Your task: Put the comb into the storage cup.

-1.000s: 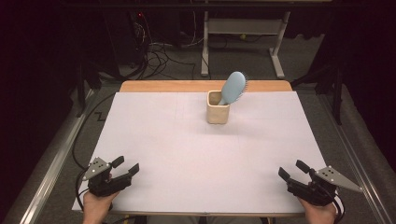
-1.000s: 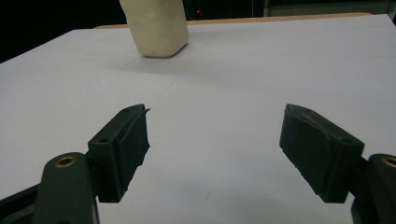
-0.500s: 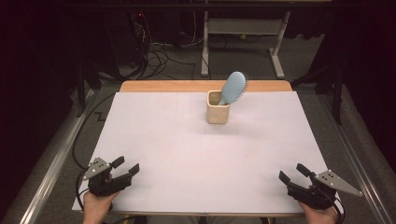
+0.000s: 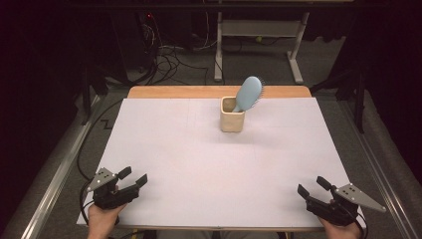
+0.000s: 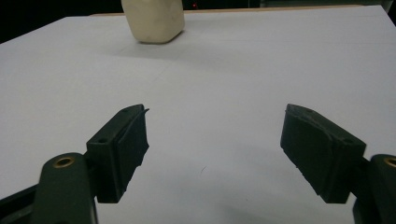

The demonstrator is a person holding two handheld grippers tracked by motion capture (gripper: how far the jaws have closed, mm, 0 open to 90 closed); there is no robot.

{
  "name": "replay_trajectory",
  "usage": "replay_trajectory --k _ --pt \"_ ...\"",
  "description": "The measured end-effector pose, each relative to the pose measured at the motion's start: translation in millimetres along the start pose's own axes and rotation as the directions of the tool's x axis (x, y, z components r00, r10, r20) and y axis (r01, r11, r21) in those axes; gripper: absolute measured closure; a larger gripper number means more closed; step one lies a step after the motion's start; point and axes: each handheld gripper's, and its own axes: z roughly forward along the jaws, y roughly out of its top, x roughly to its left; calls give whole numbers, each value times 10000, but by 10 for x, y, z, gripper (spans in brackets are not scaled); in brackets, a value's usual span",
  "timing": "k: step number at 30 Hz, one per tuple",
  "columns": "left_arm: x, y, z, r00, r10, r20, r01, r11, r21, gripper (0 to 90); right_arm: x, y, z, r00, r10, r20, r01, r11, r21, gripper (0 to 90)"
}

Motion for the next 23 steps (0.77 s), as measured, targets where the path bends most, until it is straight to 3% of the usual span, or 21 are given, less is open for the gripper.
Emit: replay_trajectory --k 23 --pt "-1 4 6 10000 -1 46 1 10000 22 291 3 -3 3 10000 -53 -8 53 10000 -4 236"
